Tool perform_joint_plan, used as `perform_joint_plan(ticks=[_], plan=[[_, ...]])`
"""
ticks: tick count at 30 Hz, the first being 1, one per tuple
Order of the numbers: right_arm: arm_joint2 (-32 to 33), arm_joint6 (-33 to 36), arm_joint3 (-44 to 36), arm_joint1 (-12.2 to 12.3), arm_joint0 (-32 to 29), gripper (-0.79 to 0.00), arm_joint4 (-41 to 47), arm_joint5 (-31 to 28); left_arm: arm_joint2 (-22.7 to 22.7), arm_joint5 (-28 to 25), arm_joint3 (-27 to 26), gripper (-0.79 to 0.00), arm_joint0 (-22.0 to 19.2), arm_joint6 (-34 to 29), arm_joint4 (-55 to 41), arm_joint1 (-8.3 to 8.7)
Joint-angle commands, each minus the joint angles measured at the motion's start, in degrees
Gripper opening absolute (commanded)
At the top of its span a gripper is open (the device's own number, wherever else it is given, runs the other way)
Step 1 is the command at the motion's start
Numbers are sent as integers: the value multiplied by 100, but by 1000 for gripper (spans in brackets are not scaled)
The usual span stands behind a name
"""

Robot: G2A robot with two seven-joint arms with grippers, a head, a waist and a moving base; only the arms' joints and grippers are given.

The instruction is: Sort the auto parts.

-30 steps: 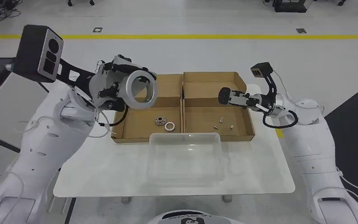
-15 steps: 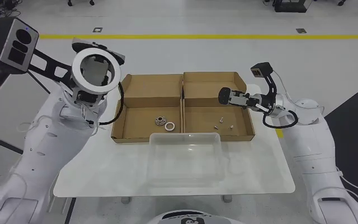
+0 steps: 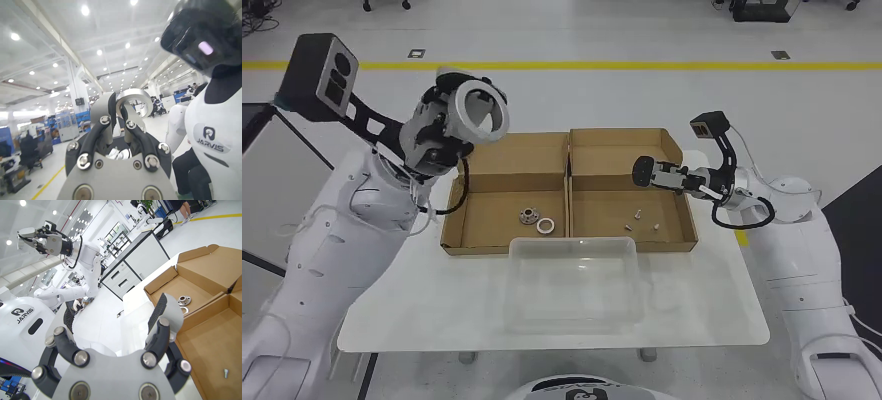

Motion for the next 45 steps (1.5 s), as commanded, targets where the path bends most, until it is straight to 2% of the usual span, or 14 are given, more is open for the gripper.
perform_joint_plan(ticks=[1, 6, 10, 15, 22, 25, 31, 35, 39, 43, 45], plan=[[0, 0, 0, 0, 0, 0, 0, 0, -73, -120, 118, -785, 4, -617, 130, 39], [0, 0, 0, 0, 0, 0, 0, 0, -272, -58, 301, -785, 260, -1550, 78, 128], [0, 0, 0, 0, 0, 0, 0, 0, -444, 205, 431, -785, 312, -1974, -30, 164], [0, 0, 0, 0, 0, 0, 0, 0, -611, 342, 836, -785, 56, -2475, -59, 178], [0, 0, 0, 0, 0, 0, 0, 0, -614, 408, 1538, -785, -382, -3639, 867, 214], [0, 0, 0, 0, 0, 0, 0, 0, -613, 350, 1466, -785, -412, -4034, 1126, 243], [0, 0, 0, 0, 0, 0, 0, 0, -735, 336, 1336, -785, -96, -4720, 1658, 346], [0, 0, 0, 0, 0, 0, 0, 0, -795, 221, 1292, -785, -31, -5331, 2048, 423], [0, 0, 0, 0, 0, 0, 0, 0, -761, 183, 1377, -785, -185, -5587, 2086, 440], [0, 0, 0, 0, 0, 0, 0, 0, -596, 108, 1601, -785, -524, -5846, 2373, 427], [0, 0, 0, 0, 0, 0, 0, 0, -430, -95, 1744, -785, -728, -6053, 2643, 415]])
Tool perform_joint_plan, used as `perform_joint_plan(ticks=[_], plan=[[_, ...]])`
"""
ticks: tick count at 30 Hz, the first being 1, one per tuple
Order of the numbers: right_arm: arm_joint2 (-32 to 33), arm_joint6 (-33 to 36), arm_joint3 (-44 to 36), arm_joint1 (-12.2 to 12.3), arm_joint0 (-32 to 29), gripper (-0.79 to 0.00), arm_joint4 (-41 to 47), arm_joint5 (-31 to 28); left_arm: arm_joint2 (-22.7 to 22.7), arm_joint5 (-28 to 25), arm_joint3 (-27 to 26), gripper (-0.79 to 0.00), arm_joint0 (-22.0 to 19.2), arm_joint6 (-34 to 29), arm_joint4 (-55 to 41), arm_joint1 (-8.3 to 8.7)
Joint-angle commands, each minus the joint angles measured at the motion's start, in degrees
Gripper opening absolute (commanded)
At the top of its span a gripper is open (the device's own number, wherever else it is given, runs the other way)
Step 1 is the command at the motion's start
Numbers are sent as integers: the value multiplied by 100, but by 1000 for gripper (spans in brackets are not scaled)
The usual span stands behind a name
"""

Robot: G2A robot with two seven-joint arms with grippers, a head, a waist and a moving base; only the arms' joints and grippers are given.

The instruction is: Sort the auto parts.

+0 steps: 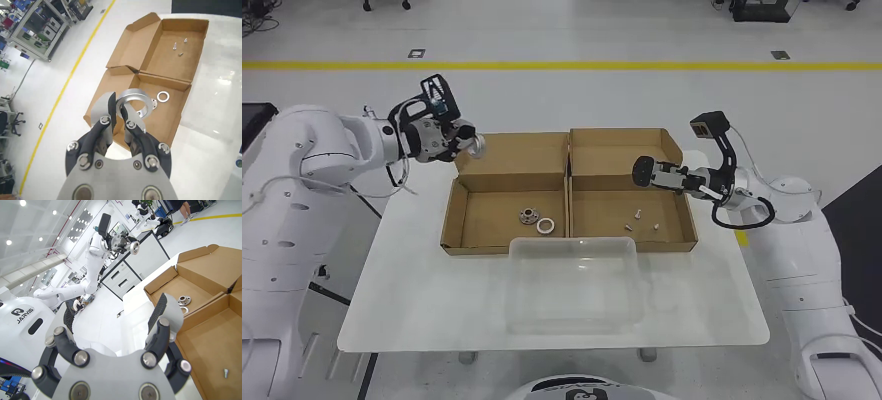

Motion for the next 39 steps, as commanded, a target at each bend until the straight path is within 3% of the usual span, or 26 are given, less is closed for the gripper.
perform_joint_plan(ticks=[1, 8, 22, 31, 39], plan=[[0, 0, 0, 0, 0, 0, 0, 0, 169, -171, 192, -785, -205, -166, 244, -17], [0, 0, 0, 0, 0, 0, 0, 0, 1262, -518, 921, -785, -861, -135, 1305, -117], [0, 0, 0, 0, 0, 0, 0, 0, 3589, -518, 1759, -785, -1743, -134, 1275, -393], [0, 0, 0, 0, 0, 0, 0, 0, 4578, -518, 2128, -785, -2121, -19, 1040, -563], [0, 0, 0, 0, 0, 0, 0, 0, 4905, -484, 2583, -785, -2216, 853, 1503, -752]])
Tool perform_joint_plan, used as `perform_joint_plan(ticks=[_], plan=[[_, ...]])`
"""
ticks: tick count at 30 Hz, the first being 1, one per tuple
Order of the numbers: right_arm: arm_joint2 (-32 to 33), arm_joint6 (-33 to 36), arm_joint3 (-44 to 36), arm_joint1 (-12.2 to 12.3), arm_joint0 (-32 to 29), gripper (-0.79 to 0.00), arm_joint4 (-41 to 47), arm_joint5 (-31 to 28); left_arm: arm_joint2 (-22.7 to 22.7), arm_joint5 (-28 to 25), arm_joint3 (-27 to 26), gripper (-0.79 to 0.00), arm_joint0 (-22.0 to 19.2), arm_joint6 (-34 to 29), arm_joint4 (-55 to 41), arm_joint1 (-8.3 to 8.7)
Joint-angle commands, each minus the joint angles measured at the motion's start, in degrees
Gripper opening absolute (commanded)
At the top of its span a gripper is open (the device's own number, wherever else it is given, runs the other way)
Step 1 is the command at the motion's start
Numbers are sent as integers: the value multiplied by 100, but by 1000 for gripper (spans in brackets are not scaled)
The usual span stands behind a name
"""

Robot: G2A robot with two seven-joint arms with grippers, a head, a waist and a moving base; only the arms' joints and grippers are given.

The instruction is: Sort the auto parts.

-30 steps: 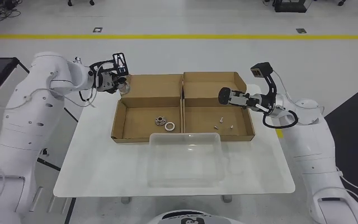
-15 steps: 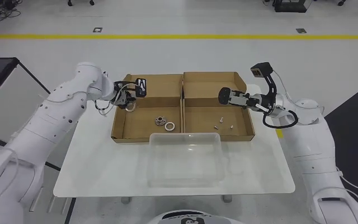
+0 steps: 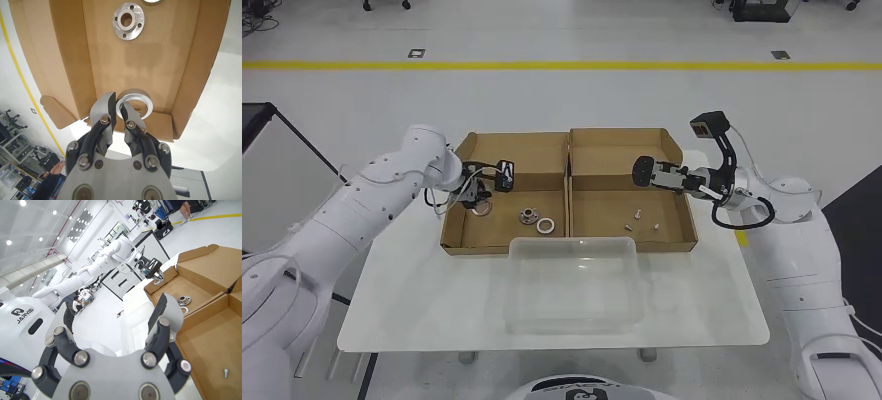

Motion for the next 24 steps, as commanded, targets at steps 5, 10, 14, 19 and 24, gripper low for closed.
perform_joint_plan(ticks=[5, 10, 14, 19, 24], plan=[[0, 0, 0, 0, 0, 0, 0, 0, -41, 330, 323, -785, 83, 828, 358, -143], [0, 0, 0, 0, 0, 0, 0, 0, -65, 414, 309, -785, 70, 921, 417, -154], [0, 0, 0, 0, 0, 0, 0, 0, -65, 414, 309, -785, 70, 921, 417, -154], [0, 0, 0, 0, 0, 0, 0, 0, -70, 547, 348, -785, 199, 997, 491, -162], [0, 0, 0, 0, 0, 0, 0, 0, 40, 610, 710, -785, 260, 739, 520, -345]])
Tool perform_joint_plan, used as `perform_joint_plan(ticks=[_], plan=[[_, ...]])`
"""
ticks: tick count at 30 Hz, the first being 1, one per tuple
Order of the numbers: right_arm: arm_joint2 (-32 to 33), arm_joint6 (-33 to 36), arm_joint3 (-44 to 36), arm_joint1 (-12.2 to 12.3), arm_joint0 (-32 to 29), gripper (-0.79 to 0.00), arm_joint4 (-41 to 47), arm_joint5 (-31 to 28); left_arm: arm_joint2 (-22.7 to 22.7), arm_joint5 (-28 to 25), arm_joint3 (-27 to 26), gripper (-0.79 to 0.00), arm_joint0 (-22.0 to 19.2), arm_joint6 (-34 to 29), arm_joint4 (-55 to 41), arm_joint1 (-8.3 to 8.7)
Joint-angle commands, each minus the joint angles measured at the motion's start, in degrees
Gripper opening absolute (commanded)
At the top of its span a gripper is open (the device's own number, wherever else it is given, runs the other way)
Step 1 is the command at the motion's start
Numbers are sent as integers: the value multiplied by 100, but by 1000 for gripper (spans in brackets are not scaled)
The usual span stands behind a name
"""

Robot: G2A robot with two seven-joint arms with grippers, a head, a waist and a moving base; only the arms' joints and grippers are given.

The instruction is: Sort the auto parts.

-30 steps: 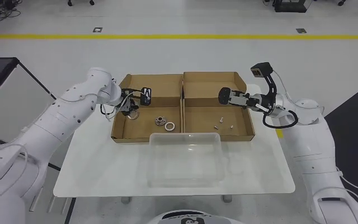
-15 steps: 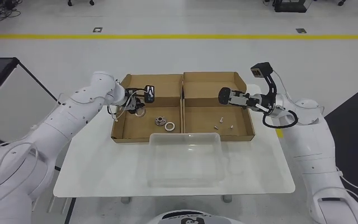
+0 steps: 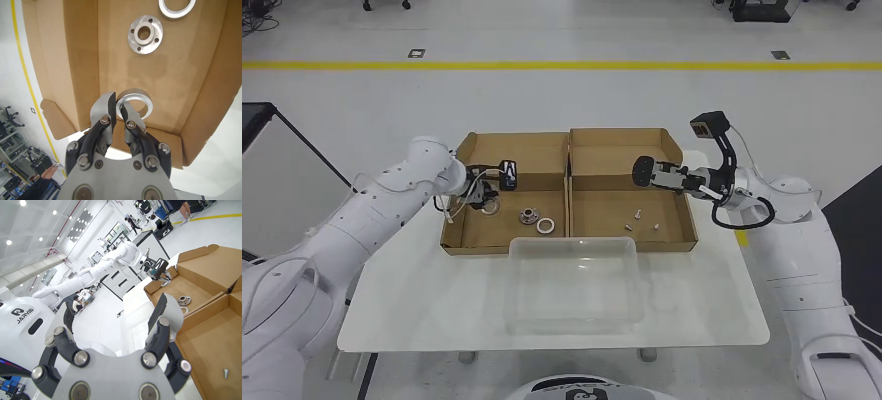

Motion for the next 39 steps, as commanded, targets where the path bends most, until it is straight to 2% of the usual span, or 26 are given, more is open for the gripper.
perform_joint_plan(ticks=[1, 8, 19, 21, 22, 24, 25, 32, 39], plan=[[0, 0, 0, 0, 0, 0, 0, 0, 43, 25, 135, -785, 0, -79, -28, -96], [0, 0, 0, 0, 0, 0, 0, 0, 208, 162, 681, -785, 10, -195, -11, -476], [0, 0, 0, 0, 0, 0, 0, 0, 376, 194, 1587, -785, -24, -9, 115, -1043], [0, 0, 0, 0, 0, 0, 0, 0, 394, 157, 1754, -557, -31, 43, 145, -1124], [0, 0, 0, 0, 0, 0, 0, 0, 393, 118, 1834, -486, -34, 85, 133, -1163], [0, 0, 0, 0, 0, 0, 0, 0, 406, 89, 1967, -126, -50, 143, 181, -1233], [0, 0, 0, 0, 0, 0, 0, 0, 404, 57, 2030, 0, -50, 194, 173, -1266], [0, 0, 0, 0, 0, 0, 0, 0, 359, -88, 2411, 0, -145, 529, 265, -1416], [0, 0, 0, 0, 0, 0, 0, 0, 148, -490, 2750, 0, -383, 1336, 345, -1310]])
